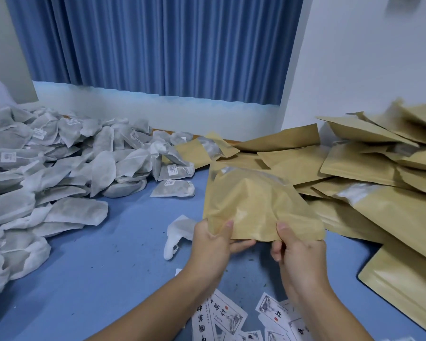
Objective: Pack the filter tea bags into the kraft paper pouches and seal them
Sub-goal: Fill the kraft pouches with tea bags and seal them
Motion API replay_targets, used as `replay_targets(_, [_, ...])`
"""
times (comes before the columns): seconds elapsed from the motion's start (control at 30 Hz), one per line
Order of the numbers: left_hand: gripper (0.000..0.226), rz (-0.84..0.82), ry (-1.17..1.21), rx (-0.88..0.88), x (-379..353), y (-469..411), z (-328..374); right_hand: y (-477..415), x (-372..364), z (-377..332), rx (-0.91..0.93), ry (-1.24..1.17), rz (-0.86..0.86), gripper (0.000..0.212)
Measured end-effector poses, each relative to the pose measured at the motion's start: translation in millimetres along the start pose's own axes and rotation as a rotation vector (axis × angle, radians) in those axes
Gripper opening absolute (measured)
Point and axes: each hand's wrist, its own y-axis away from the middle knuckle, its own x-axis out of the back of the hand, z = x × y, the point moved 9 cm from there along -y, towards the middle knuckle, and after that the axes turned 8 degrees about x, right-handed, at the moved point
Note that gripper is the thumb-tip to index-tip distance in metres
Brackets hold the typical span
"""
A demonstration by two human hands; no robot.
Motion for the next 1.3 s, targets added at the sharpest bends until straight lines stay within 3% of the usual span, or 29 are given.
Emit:
replay_targets(0.07, [0.022,-0.026,-0.072,-0.068,-8.3,0.9,11.3,-2.1,2.6,-14.9,0.072,0.033,0.030,0.024])
replay_targets(0.17, [0.022,-0.093,-0.168,-0.148,-31.3,-1.8,28.2,-4.4,-0.6,-36.3,0.078,-0.144,0.011,0.015])
replay_targets(0.27, [0.020,-0.156,-0.210,-0.232,-63.3,-4.4,49.2,-16.8,3.3,-65.2,0.120,-0.179,-0.034,0.020])
replay_targets(0.43, [0.023,-0.287,-0.187,-0.275,-144.6,-29.7,74.6,-53.7,39.5,-117.1,0.259,-0.217,0.088,0.012])
replay_targets(0.6, [0.019,-0.429,-0.215,-0.217,-243.3,-68.3,82.7,-108.7,82.6,-152.3,0.318,-0.187,0.255,0.019])
replay_targets(0.77, [0.004,-0.407,-0.329,0.042,-306.6,-113.1,56.2,-154.4,124.7,-155.1,0.208,-0.181,0.409,0.013])
replay_targets(0.83, [0.005,-0.350,-0.242,0.129,-317.2,-122.7,45.9,-166.0,132.5,-152.8,0.180,-0.251,0.436,0.009])
replay_targets(0.93, [0.037,-0.421,0.180,0.244,-336.3,-127.1,37.2,-181.4,135.1,-157.1,0.160,-0.465,0.433,0.003])
replay_targets(1.0, [0.061,-0.461,0.303,0.230,-338.5,-130.9,35.7,-193.3,129.1,-160.2,0.147,-0.659,0.378,0.007])
replay_targets(1.07, [0.059,-0.410,0.127,0.092,-324.9,-133.0,36.5,-201.7,117.2,-159.7,0.136,-0.699,0.308,0.012])
replay_targets(1.17, [0.023,-0.250,-0.211,-0.221,-282.7,-123.0,45.2,-201.5,86.9,-145.5,0.147,-0.532,0.176,0.026])
replay_targets(1.23, [0.025,-0.130,-0.427,-0.382,-240.2,-117.5,46.6,-193.5,66.7,-127.9,0.168,-0.348,0.086,0.041])
replay_targets(1.3, [0.027,-0.036,-0.706,-0.474,-191.0,-111.5,43.4,-177.9,39.7,-107.4,0.212,-0.087,-0.057,0.038])
